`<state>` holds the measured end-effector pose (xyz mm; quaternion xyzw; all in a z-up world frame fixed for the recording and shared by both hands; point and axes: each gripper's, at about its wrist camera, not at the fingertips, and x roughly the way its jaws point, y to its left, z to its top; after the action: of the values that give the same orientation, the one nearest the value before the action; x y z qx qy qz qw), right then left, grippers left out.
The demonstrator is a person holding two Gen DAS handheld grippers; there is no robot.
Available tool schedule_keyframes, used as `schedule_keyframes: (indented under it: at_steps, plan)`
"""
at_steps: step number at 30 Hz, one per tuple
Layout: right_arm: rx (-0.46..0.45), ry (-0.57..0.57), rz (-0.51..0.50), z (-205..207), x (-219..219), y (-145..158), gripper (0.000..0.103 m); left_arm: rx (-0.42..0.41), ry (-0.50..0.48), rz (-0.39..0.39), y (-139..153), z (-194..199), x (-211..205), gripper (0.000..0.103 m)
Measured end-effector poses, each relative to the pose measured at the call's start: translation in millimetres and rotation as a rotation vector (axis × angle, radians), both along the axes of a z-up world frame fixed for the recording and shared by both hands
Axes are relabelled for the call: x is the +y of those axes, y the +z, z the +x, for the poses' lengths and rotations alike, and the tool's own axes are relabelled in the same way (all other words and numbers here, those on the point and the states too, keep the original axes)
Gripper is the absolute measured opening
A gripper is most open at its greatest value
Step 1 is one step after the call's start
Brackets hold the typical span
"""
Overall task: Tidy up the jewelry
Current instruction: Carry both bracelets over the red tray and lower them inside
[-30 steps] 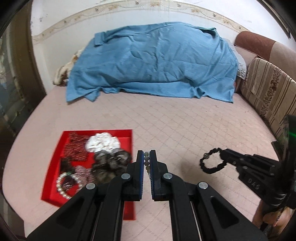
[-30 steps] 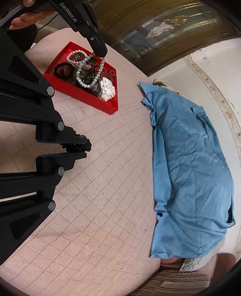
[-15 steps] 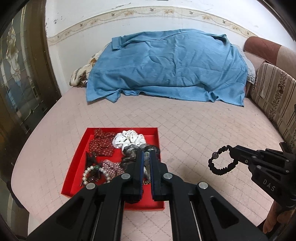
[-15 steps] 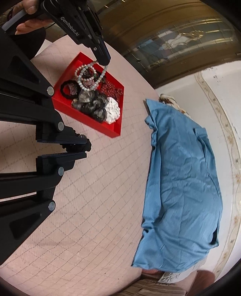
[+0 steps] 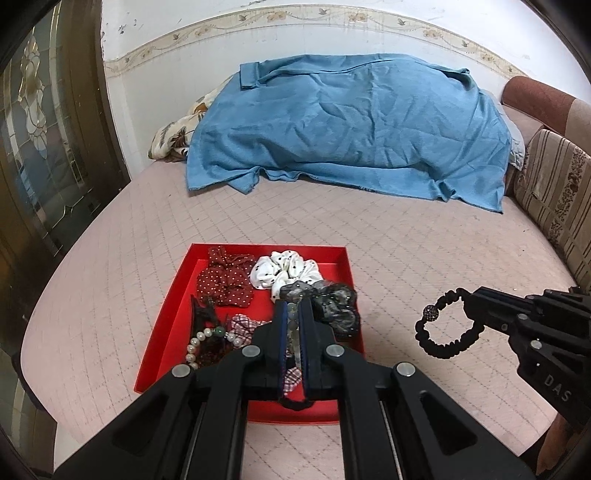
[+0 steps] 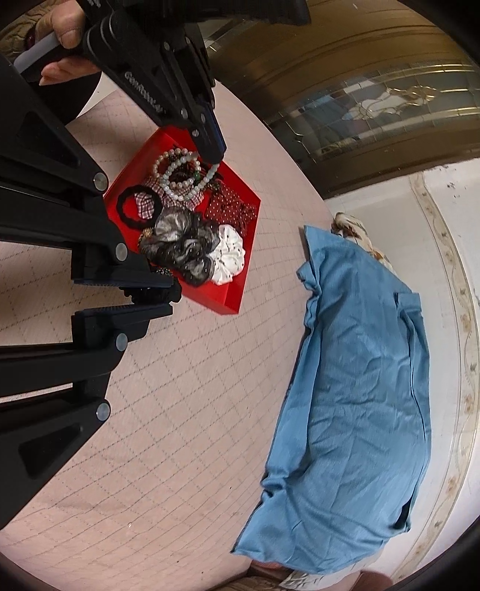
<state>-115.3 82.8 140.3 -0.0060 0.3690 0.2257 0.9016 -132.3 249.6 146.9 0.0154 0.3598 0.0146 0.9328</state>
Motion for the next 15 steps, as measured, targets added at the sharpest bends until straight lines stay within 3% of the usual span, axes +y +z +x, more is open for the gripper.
schedule_keyframes:
  at_steps: [15]
  plan:
    - [0.021, 0.044, -0.021, 15, 31, -5, 0.009, 0.019, 0.022, -0.002, -12, 25, 30, 0.006]
